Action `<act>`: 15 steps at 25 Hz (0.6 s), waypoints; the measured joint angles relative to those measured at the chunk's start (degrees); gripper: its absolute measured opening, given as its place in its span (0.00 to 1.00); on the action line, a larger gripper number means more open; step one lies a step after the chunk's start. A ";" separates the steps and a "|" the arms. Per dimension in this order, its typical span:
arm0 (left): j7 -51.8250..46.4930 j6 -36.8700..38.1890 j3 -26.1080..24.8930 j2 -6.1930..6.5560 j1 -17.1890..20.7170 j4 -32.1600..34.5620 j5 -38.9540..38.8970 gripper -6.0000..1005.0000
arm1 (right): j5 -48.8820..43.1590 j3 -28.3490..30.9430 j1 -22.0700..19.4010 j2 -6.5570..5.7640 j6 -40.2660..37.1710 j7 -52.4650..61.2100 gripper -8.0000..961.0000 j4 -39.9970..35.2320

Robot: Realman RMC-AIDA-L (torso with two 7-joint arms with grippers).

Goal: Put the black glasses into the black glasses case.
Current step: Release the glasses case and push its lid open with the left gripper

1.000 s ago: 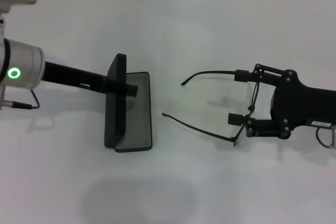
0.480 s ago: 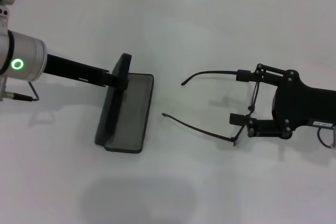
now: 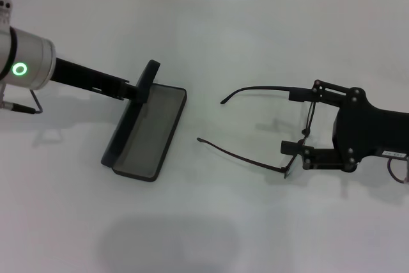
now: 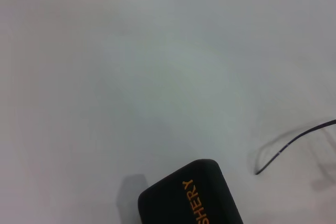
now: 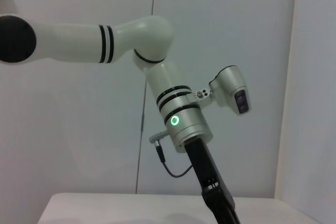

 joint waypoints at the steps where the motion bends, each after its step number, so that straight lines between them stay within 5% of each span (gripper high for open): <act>1: -0.01 0.00 -0.01 0.04 -0.30 0.03 0.23 0.35 | 0.00 0.00 -0.03 -0.01 0.00 -0.08 0.86 0.00; 9: -0.50 0.91 0.14 0.54 -2.44 3.18 0.70 0.28 | 0.10 0.34 -0.57 -0.12 -0.28 -0.64 0.86 0.06; 15: -1.02 4.01 0.18 0.84 -5.16 4.04 2.22 0.11 | -0.21 1.49 -1.52 0.00 -0.50 -0.69 0.86 0.00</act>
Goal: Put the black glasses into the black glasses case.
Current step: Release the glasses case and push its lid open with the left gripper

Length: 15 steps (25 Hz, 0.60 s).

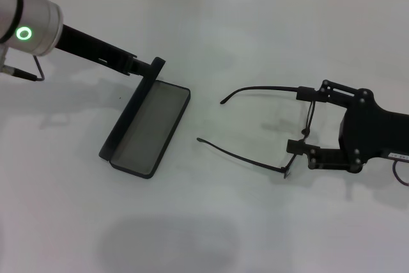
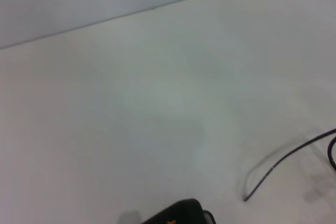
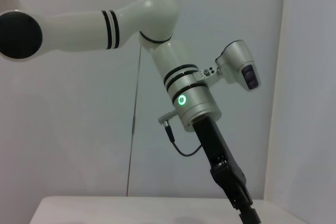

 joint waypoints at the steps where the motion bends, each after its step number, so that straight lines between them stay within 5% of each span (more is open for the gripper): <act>1: -0.44 0.10 0.14 -0.09 -0.15 0.01 0.35 0.10 | 0.00 0.00 -0.07 0.08 0.00 -0.02 0.86 0.00; 5: -2.54 0.16 1.74 -0.31 -0.39 0.22 2.61 0.08 | 0.00 0.01 -0.37 0.27 0.00 -0.15 0.86 0.00; 15: -4.70 -0.82 3.29 -1.45 -0.23 -0.10 6.94 0.35 | 0.02 0.01 -0.18 0.63 0.00 -0.77 0.86 -0.01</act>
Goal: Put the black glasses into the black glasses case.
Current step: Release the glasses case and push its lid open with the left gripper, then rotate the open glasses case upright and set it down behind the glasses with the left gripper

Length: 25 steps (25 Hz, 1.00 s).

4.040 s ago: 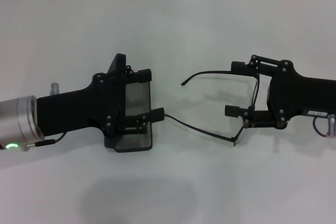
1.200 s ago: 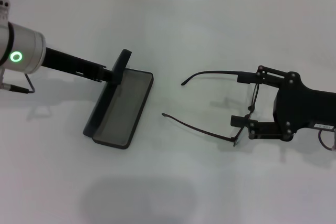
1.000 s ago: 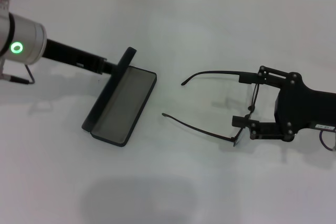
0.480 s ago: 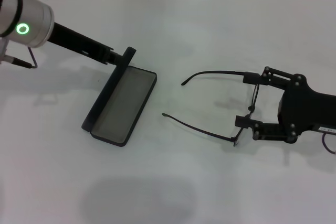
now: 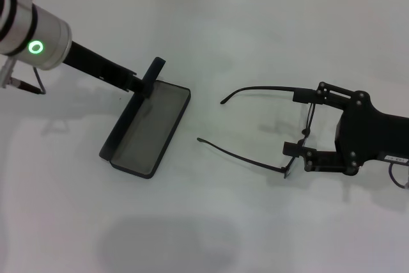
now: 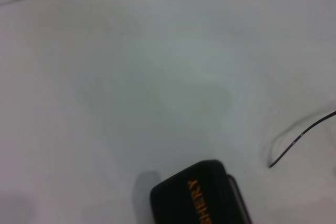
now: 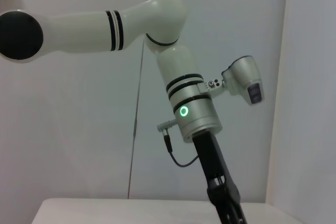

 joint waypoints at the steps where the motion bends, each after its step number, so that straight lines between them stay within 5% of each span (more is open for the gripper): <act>1: -0.41 -0.36 0.52 -0.02 0.08 0.00 0.31 0.38 | 0.00 0.00 0.03 0.00 0.00 0.00 0.86 0.00; 9: -5.25 -2.95 9.15 -0.06 0.14 -0.10 4.48 0.65 | -0.02 -0.06 0.49 -0.03 0.35 -0.03 0.86 0.00; 15: -10.55 -4.34 13.17 -0.06 -0.97 0.14 6.85 0.68 | -0.07 0.00 0.24 -0.18 0.45 -1.00 0.86 0.00; 19: -9.97 -4.30 13.53 -0.06 -2.18 0.65 6.59 0.52 | -0.08 0.00 -0.04 -0.33 0.45 -1.53 0.86 0.07; 25: -7.46 -5.76 15.08 -0.06 -3.16 0.36 6.58 0.41 | -0.08 0.00 -0.20 -0.35 0.45 -2.08 0.86 0.43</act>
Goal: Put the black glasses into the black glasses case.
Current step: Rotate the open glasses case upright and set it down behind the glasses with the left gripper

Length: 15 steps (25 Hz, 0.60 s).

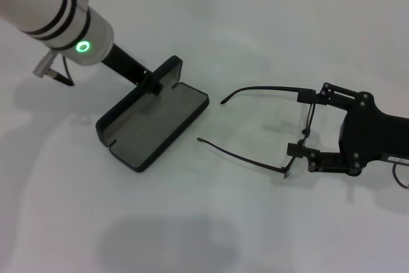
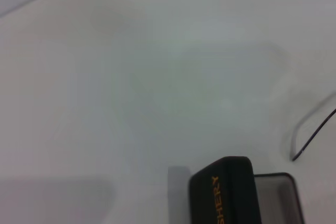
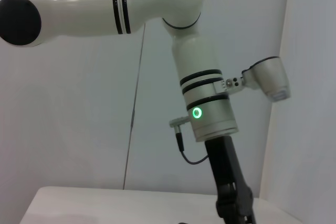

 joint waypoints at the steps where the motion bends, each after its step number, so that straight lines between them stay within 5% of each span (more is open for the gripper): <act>1: 0.12 -0.20 0.07 0.00 -0.17 0.01 -0.02 0.39 | 0.00 0.00 -0.04 0.00 0.00 0.00 0.86 -0.02; 8: 6.03 -6.71 0.94 -0.13 -1.75 -0.29 -1.38 0.23 | 0.01 0.00 -0.65 0.34 0.00 -1.10 0.86 0.08; 15: 19.13 -13.76 6.99 -0.06 -4.37 -1.21 -2.51 0.20 | 0.01 -0.07 -2.49 0.95 -0.54 -3.15 0.86 -0.35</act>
